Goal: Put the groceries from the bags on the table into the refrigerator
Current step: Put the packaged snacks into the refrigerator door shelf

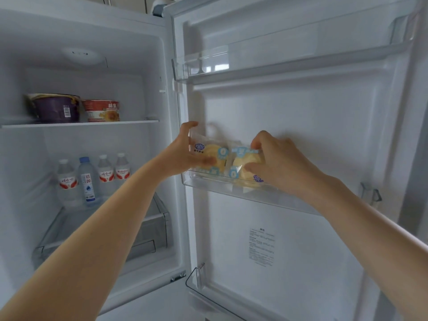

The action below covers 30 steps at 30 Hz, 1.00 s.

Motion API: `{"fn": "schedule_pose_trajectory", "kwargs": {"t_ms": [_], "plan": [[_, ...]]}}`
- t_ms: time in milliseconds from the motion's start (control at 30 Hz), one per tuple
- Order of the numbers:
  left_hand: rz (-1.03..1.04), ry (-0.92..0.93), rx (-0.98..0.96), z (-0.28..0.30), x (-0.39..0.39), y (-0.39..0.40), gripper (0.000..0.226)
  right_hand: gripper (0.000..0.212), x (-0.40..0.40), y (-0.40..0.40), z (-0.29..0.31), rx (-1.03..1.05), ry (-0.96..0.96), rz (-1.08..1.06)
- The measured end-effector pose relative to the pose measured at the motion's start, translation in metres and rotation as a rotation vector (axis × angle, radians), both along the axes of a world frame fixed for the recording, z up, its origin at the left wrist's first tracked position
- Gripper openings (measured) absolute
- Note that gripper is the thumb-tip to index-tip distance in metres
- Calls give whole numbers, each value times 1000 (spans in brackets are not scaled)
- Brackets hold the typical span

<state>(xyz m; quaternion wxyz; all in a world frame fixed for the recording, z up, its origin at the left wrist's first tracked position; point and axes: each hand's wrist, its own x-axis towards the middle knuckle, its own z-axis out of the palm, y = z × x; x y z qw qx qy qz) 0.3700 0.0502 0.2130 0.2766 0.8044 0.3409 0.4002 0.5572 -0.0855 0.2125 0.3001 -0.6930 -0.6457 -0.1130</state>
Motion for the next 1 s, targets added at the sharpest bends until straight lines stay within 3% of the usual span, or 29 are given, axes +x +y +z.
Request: {"fn": "schedule_pose_trajectory", "kwargs": {"t_ms": [100,267,367,467,700,1000], "plan": [[-21,-70,20,-5,-2,-4,82,34,-2,2,-2,34,-117,-63],[306,145,461,-16,-2,-3,39,39,-6,-4,-6,41,-213,-159],[333,225,566,-22,-2,-7,34,45,-8,-8,-9,22,-212,-156],[305,253,542,-31,-1,-12,36,48,-12,-15,-14,101,-152,-107],[269,45,612,-57,7,-41,36,46,-10,-39,-28,307,-99,-15],[128,-268,637,-86,44,-134,21,35,3,-96,-60,401,-82,136]]}}
